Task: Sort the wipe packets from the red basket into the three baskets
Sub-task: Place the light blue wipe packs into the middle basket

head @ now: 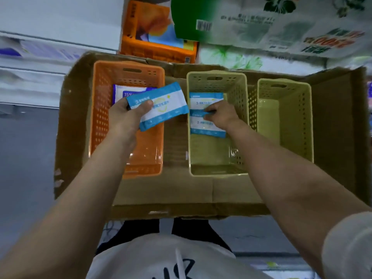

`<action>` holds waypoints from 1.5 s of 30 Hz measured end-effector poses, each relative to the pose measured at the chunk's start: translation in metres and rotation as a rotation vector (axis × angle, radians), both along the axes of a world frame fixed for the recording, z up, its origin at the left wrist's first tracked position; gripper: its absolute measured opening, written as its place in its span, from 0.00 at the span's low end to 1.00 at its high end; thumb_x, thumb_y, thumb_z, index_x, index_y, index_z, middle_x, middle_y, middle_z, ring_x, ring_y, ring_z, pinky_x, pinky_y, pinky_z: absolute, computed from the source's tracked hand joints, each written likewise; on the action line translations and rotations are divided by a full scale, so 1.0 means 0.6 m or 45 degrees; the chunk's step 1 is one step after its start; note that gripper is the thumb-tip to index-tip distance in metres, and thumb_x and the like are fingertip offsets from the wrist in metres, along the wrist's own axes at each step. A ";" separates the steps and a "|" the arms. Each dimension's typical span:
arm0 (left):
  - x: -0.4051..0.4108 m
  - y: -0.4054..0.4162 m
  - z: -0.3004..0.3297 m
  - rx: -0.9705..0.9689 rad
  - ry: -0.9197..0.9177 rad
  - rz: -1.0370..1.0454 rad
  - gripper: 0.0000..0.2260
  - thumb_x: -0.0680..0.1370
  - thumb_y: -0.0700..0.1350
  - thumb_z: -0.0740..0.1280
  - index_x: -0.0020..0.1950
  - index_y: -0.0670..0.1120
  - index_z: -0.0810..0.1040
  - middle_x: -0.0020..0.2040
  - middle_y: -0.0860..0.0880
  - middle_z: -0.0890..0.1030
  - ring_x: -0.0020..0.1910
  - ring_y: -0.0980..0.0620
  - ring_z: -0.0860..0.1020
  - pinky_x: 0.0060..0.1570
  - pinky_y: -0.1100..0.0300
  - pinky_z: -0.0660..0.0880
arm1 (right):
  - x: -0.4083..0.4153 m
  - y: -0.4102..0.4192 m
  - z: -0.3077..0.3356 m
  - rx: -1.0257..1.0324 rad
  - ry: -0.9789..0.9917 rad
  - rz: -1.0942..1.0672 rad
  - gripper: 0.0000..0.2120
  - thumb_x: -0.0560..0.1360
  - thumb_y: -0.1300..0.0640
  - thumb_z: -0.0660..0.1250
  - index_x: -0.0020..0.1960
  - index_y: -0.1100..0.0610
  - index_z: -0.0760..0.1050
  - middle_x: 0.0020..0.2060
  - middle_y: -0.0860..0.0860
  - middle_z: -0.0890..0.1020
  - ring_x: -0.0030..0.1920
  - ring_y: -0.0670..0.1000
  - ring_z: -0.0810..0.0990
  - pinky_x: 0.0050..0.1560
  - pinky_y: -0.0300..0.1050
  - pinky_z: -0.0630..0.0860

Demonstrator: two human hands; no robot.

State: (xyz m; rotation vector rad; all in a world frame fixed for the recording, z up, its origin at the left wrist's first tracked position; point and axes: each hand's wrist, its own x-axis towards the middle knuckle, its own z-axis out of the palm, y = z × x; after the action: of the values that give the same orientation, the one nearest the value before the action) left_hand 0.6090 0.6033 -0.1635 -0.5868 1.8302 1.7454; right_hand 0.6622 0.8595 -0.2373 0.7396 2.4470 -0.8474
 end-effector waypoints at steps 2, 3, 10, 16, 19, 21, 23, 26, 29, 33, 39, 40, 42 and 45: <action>0.010 0.011 -0.005 -0.015 0.014 0.092 0.18 0.73 0.46 0.76 0.62 0.47 0.79 0.56 0.49 0.84 0.52 0.51 0.84 0.53 0.50 0.81 | -0.013 0.004 -0.011 -0.027 0.025 0.080 0.18 0.74 0.57 0.74 0.63 0.58 0.80 0.64 0.53 0.80 0.64 0.52 0.77 0.68 0.41 0.70; 0.016 0.019 -0.007 -0.013 0.015 0.134 0.18 0.73 0.46 0.76 0.62 0.46 0.79 0.55 0.49 0.84 0.52 0.51 0.85 0.53 0.50 0.81 | -0.015 0.008 -0.016 -0.034 0.022 0.121 0.18 0.74 0.57 0.74 0.63 0.57 0.80 0.63 0.53 0.80 0.64 0.51 0.77 0.68 0.42 0.70; 0.049 0.069 -0.001 0.009 0.017 0.282 0.17 0.74 0.43 0.75 0.62 0.44 0.78 0.56 0.49 0.84 0.51 0.52 0.84 0.53 0.52 0.82 | 0.019 0.008 -0.044 0.006 0.117 0.279 0.16 0.74 0.55 0.73 0.62 0.54 0.81 0.60 0.54 0.82 0.60 0.54 0.79 0.64 0.46 0.74; 0.061 0.071 0.016 -0.042 0.035 0.337 0.15 0.74 0.44 0.75 0.59 0.46 0.79 0.55 0.49 0.84 0.50 0.53 0.85 0.52 0.53 0.82 | 0.027 0.014 -0.057 0.022 0.158 0.161 0.16 0.74 0.50 0.72 0.62 0.49 0.81 0.59 0.57 0.77 0.57 0.57 0.78 0.63 0.48 0.74; 0.067 0.068 0.018 -0.046 0.020 0.338 0.13 0.74 0.43 0.75 0.57 0.47 0.79 0.53 0.50 0.84 0.50 0.53 0.85 0.52 0.53 0.82 | 0.030 0.009 -0.044 0.206 0.218 0.280 0.16 0.74 0.51 0.72 0.60 0.53 0.78 0.57 0.57 0.78 0.60 0.57 0.74 0.60 0.49 0.73; 0.069 0.070 0.017 -0.054 0.022 0.304 0.12 0.74 0.43 0.75 0.56 0.45 0.80 0.53 0.48 0.84 0.49 0.52 0.85 0.53 0.53 0.82 | 0.024 0.008 -0.030 0.243 0.342 0.239 0.14 0.74 0.50 0.72 0.57 0.54 0.76 0.54 0.53 0.80 0.59 0.55 0.73 0.58 0.51 0.74; 0.069 0.078 0.016 -0.059 0.019 0.225 0.13 0.74 0.43 0.75 0.57 0.43 0.80 0.54 0.47 0.84 0.50 0.51 0.85 0.53 0.52 0.82 | 0.007 0.011 0.006 0.044 0.504 -0.067 0.11 0.75 0.49 0.70 0.55 0.53 0.76 0.49 0.48 0.80 0.53 0.50 0.77 0.54 0.49 0.77; 0.067 0.099 0.023 -0.048 -0.002 0.034 0.16 0.73 0.45 0.76 0.58 0.42 0.81 0.52 0.46 0.85 0.49 0.50 0.85 0.53 0.50 0.82 | -0.019 0.020 0.098 -0.425 0.505 -0.193 0.10 0.78 0.45 0.67 0.55 0.50 0.78 0.47 0.41 0.80 0.49 0.41 0.78 0.51 0.41 0.76; 0.073 0.128 0.033 -0.047 0.031 -0.128 0.13 0.75 0.44 0.74 0.57 0.42 0.81 0.51 0.45 0.85 0.50 0.49 0.84 0.53 0.51 0.82 | -0.022 0.026 0.163 -0.620 0.128 0.277 0.13 0.76 0.45 0.70 0.57 0.49 0.80 0.52 0.43 0.82 0.53 0.43 0.80 0.54 0.41 0.77; 0.084 0.144 0.022 -0.155 0.173 -0.141 0.16 0.78 0.45 0.70 0.66 0.46 0.77 0.54 0.53 0.81 0.54 0.56 0.80 0.48 0.64 0.78 | -0.003 0.051 0.141 -0.314 0.053 0.305 0.15 0.76 0.51 0.72 0.60 0.55 0.79 0.56 0.49 0.82 0.56 0.49 0.80 0.57 0.46 0.77; 0.126 0.148 -0.030 -0.133 0.041 -0.241 0.21 0.80 0.44 0.67 0.74 0.51 0.70 0.64 0.52 0.77 0.57 0.55 0.79 0.47 0.61 0.79 | 0.048 0.034 0.069 0.054 -0.205 0.611 0.21 0.77 0.52 0.70 0.68 0.55 0.74 0.65 0.53 0.77 0.63 0.54 0.76 0.57 0.44 0.71; 0.130 0.148 -0.035 -0.106 0.027 -0.203 0.20 0.80 0.42 0.67 0.73 0.51 0.71 0.62 0.52 0.78 0.53 0.57 0.80 0.42 0.64 0.80 | 0.055 0.024 0.059 0.057 -0.241 0.650 0.21 0.77 0.52 0.71 0.68 0.54 0.75 0.64 0.52 0.77 0.62 0.54 0.76 0.57 0.44 0.72; 0.132 0.146 -0.043 -0.028 -0.014 -0.137 0.20 0.80 0.40 0.67 0.71 0.51 0.73 0.59 0.51 0.79 0.51 0.57 0.80 0.39 0.65 0.79 | 0.066 0.014 0.038 0.030 -0.290 0.654 0.19 0.76 0.52 0.71 0.66 0.55 0.76 0.61 0.52 0.79 0.59 0.53 0.78 0.55 0.44 0.75; 0.128 0.140 -0.053 0.075 -0.093 -0.125 0.19 0.79 0.39 0.67 0.69 0.52 0.76 0.60 0.51 0.81 0.56 0.52 0.81 0.45 0.57 0.81 | 0.072 0.015 0.026 0.025 -0.350 0.705 0.17 0.76 0.54 0.71 0.64 0.55 0.78 0.59 0.53 0.81 0.57 0.53 0.79 0.51 0.42 0.75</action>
State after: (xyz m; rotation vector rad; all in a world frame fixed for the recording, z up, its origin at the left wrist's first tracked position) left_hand 0.6856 0.6873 -0.1956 -0.5217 1.7229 1.6852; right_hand 0.7055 0.8683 -0.2219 0.1443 2.2372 -0.4703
